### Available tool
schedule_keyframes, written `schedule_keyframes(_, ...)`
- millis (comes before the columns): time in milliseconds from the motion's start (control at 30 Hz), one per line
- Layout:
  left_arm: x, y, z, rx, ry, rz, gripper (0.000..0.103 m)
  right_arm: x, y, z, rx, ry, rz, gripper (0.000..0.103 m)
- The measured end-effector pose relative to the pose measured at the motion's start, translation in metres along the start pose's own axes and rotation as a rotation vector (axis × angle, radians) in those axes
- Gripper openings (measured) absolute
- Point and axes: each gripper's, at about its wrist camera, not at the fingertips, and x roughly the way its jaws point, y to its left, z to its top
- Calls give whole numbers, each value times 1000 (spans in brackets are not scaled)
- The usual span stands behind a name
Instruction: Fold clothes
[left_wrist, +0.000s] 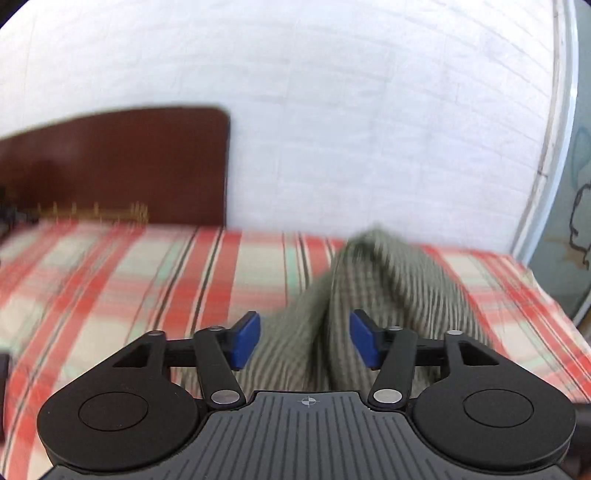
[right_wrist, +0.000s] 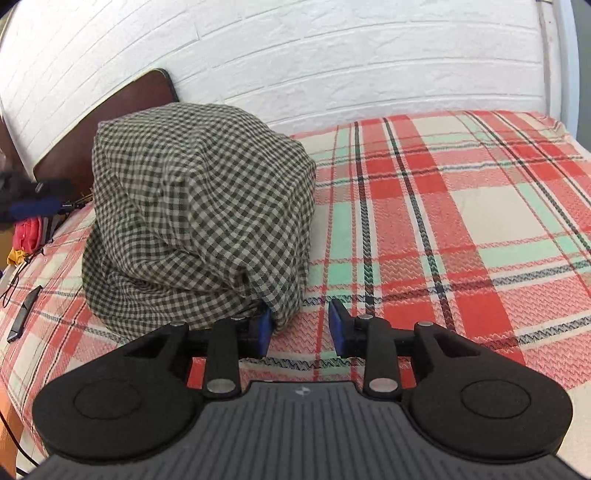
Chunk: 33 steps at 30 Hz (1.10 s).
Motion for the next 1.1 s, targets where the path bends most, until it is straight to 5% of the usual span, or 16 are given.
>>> schedule_keyframes(133, 30, -15, 7, -1, 21, -42, 76, -13, 7, 6, -34, -47, 10, 38)
schedule_keyframes(200, 43, -19, 2, -10, 59, -58, 70, -21, 9, 12, -51, -73, 12, 38)
schedule_keyframes(233, 48, -20, 1, -17, 82, -74, 55, -27, 10, 15, -59, -87, 10, 38)
schedule_keyframes(267, 50, -19, -2, -31, 104, -106, 18, -32, 10, 18, -68, -101, 7, 38)
schedule_keyframes(367, 46, -25, -10, -22, 120, -150, 5, -41, 9, 33, -85, -143, 14, 39)
schedule_keyframes(600, 22, -80, -23, 258, 52, -246, 5, -55, 35, 68, -163, -202, 138, 46)
schedule_keyframes(833, 26, -99, -55, 317, 86, -277, 6, -34, 70, 96, -245, -135, 243, 47)
schedule_keyframes(1100, 21, -99, -72, 335, 114, -321, 6, -5, 84, 104, -327, -112, 165, 55)
